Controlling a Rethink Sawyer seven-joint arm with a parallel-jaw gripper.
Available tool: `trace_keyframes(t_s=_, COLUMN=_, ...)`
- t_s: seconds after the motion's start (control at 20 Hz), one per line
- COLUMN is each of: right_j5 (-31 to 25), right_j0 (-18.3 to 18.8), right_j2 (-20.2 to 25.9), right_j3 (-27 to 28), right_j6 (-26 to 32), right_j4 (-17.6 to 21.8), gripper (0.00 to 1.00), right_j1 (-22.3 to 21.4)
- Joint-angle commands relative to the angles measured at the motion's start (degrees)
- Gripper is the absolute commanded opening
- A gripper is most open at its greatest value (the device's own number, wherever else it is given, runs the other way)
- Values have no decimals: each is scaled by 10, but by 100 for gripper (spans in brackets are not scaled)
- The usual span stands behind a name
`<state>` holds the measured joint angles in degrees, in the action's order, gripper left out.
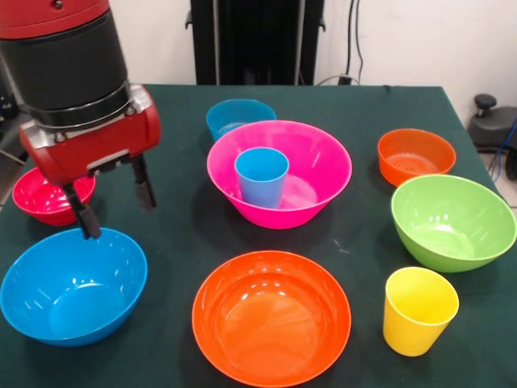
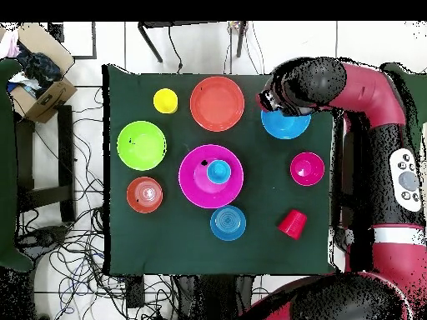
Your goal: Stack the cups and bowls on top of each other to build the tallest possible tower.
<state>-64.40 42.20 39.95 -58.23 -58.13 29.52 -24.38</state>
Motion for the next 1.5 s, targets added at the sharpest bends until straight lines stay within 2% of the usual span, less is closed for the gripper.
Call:
trace_keyframes(t_s=0.05, right_j5=-41, right_j0=-3, right_j2=10, right_j3=46, right_j6=223, right_j4=53, gripper=100, right_j1=17)
trace_keyframes(t_s=0.4, right_j5=-34, right_j0=2, right_j2=12, right_j3=47, right_j6=227, right_j4=49, gripper=100, right_j1=36)
trace_keyframes(t_s=0.7, right_j5=-19, right_j0=16, right_j2=13, right_j3=-4, right_j6=205, right_j4=32, gripper=100, right_j1=41)
trace_keyframes(t_s=1.25, right_j5=-16, right_j0=21, right_j2=7, right_j3=-9, right_j6=197, right_j4=38, gripper=100, right_j1=55)
trace_keyframes(t_s=1.5, right_j5=-26, right_j0=24, right_j2=3, right_j3=-33, right_j6=177, right_j4=30, gripper=100, right_j1=49)
